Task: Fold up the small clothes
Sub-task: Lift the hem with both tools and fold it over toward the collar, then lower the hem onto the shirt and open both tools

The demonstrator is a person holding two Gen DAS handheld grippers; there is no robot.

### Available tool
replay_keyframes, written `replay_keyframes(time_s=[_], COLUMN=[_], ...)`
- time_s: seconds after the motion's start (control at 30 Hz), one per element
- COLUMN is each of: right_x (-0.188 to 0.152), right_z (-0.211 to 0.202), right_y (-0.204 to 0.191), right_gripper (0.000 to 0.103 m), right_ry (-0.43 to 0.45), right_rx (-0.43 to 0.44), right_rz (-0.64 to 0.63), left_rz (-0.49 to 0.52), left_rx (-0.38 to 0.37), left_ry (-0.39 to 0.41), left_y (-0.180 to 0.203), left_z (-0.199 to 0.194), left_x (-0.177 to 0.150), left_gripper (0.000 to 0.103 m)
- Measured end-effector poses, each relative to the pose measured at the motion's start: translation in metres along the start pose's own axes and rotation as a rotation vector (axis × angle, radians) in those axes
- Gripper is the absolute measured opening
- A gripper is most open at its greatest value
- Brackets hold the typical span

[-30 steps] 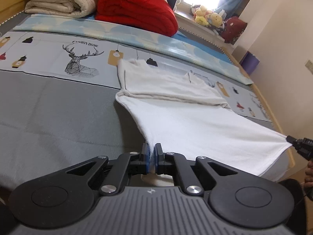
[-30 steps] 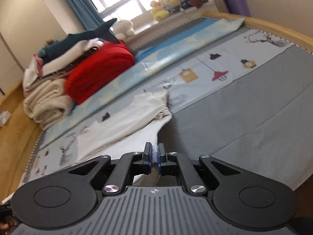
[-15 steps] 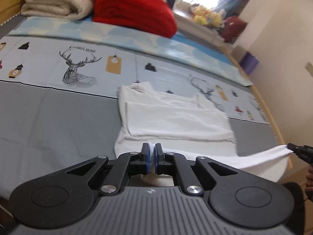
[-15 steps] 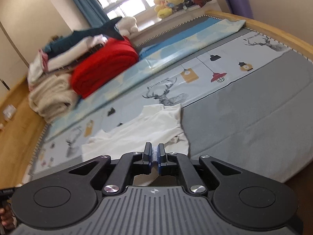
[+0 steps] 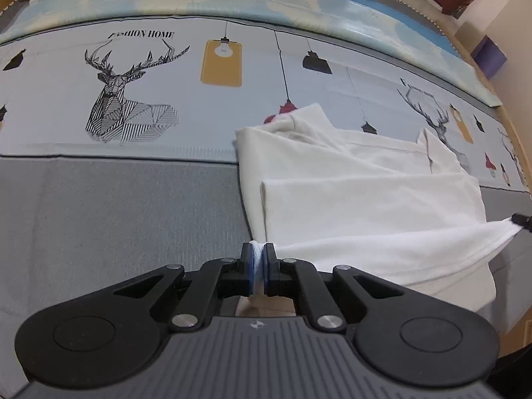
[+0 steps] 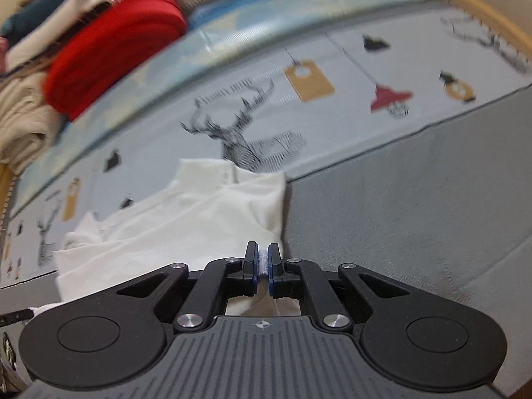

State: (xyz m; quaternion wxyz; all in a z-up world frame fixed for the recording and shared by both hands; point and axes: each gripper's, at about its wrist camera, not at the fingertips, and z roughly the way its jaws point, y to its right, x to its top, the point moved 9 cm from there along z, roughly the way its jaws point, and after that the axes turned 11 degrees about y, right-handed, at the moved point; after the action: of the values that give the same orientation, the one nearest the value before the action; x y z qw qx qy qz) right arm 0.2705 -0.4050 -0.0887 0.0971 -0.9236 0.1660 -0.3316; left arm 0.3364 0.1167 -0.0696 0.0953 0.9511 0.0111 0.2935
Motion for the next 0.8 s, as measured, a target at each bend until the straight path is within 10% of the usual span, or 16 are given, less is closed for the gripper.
replay_keyframes(time_s=[0.27, 0.47, 0.8], right_x=[0.008, 0.042, 0.024], right_z=[0.051, 0.048, 0.052], right_y=[0.0, 0.009, 0.015], right_gripper=[0.005, 0.009, 0.009], right_ry=[-0.027, 0.158, 0.073], right_rx=[-0.033, -0.065, 0.023], right_rz=[0.056, 0.118, 0.022], left_rz=[-0.109, -0.203, -0.053], left_rx=[-0.018, -0.049, -0.048], left_ry=[-0.034, 0.059, -0.061], left_y=[-0.01, -0.031, -0.033], left_z=[0.033, 0.017, 0.027], left_x=[0.022, 0.038, 0.003], left_gripper=[0.008, 0.009, 0.018])
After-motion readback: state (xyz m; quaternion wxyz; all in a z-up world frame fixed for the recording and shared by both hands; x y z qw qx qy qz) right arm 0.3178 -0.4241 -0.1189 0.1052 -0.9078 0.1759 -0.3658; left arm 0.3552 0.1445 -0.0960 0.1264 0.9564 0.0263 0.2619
